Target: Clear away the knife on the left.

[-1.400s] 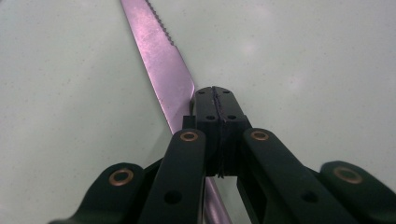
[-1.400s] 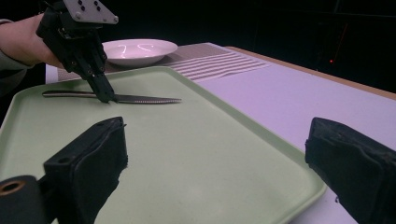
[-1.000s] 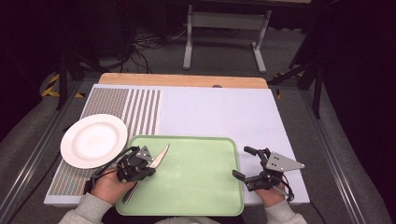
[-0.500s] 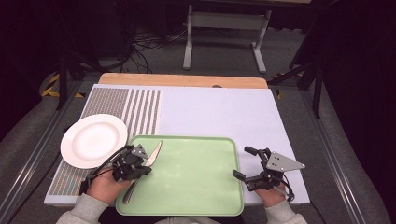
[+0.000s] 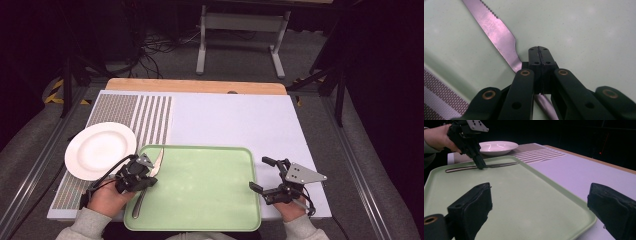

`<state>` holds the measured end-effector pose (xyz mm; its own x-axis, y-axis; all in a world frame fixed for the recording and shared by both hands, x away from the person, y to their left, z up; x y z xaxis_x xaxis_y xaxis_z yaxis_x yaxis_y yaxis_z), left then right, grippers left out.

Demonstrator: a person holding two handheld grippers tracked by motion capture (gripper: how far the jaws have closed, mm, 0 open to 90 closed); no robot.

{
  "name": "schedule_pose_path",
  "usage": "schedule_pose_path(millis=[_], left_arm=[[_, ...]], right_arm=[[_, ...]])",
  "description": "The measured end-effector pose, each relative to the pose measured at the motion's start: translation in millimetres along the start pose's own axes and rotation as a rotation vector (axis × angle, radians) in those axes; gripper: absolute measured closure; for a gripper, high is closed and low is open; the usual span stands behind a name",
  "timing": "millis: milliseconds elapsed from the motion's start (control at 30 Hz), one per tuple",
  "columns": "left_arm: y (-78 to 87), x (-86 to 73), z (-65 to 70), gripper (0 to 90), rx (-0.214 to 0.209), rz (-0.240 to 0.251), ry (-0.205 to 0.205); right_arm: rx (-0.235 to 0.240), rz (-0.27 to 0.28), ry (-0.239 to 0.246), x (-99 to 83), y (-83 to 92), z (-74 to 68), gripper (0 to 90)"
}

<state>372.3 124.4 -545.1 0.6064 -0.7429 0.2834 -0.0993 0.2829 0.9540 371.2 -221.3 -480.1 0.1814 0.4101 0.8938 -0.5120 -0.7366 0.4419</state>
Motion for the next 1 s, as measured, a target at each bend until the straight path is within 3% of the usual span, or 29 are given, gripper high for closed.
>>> schedule_pose_path(millis=[367, 1000], left_arm=[[2.4, -6.1, -4.9, 89.8, 0.001, -0.010, 0.020], [6.9, -20.9, -11.7, 89.7, -0.016, -0.029, 0.122]], right_arm=[[0.000, 0.000, 0.000, 0.0, 0.5, 0.2, 6.2], [0.003, 0.004, -0.003, 0.2, 0.2, 0.1, 6.2]])
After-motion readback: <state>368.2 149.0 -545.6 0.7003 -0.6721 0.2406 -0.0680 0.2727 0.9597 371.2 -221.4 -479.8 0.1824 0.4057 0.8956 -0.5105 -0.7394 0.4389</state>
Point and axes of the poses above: each handheld gripper's, and its own axes: y roughly backward along the jaws, x roughly out of its top, z roughly to its right, the point moved 9 cm from there along -y, roughly forward along the jaws, and after that the axes turned 13 degrees about -z, right-handed, at the moved point
